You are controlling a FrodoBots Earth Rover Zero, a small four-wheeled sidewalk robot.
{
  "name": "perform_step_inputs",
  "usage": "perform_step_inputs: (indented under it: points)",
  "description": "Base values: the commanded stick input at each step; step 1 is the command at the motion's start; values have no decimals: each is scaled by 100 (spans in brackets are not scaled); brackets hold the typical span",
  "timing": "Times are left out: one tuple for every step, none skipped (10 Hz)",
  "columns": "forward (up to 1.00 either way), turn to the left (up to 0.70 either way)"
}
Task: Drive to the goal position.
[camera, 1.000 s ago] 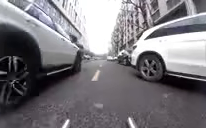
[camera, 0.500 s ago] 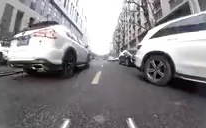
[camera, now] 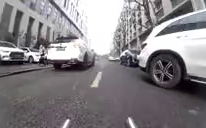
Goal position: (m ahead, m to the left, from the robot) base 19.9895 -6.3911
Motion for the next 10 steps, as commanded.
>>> perform_step_inputs:
  points:
    - [70, 0]
    - [70, 0]
    - [70, 0]
    - [70, 0]
    - [70, 0]
    - [70, 0]
    - [70, 0]
    - [70, 0]
    - [70, 0]
    - [70, 0]
